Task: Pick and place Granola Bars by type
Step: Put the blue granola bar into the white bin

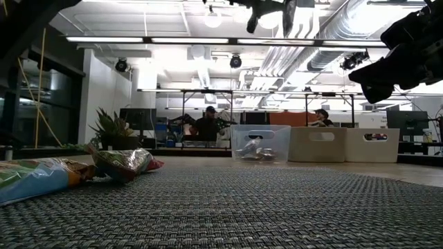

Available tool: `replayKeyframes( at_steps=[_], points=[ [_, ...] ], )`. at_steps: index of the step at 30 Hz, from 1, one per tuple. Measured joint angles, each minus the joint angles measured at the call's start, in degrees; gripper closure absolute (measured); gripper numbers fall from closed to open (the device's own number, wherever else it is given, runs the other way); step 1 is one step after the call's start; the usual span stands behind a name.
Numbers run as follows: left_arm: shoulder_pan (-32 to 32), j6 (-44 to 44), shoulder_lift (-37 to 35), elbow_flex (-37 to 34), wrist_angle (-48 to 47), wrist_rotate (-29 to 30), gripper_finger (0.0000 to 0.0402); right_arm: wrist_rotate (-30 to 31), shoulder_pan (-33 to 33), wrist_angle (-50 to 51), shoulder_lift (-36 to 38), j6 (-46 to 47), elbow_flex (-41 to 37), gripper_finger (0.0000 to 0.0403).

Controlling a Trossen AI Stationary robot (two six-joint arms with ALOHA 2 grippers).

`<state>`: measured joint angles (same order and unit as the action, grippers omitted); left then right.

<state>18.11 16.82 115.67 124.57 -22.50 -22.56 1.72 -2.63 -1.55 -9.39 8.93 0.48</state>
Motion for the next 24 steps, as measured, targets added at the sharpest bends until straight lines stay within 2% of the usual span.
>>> replayKeyframes(
  at_steps=[6, 20, 24],
  points=[
    [-0.1, -1.0, 1.0, 0.1, 0.3, -3.9, 0.0307, 0.0, 0.0, 0.0, 0.1, 0.0, 0.0, 0.0402],
    [-0.2, 0.0, 1.0, 0.1, 0.5, -5.2, 0.0307, 0.0, 0.0, 0.0, 0.0, 0.0, 0.0, 0.0402],
    [-0.2, 0.3, 1.0, 0.1, 0.5, -5.1, 0.0307, 1.2, 0.0, -0.1, 0.0, -6.6, 0.0, 0.0402]
  ],
)
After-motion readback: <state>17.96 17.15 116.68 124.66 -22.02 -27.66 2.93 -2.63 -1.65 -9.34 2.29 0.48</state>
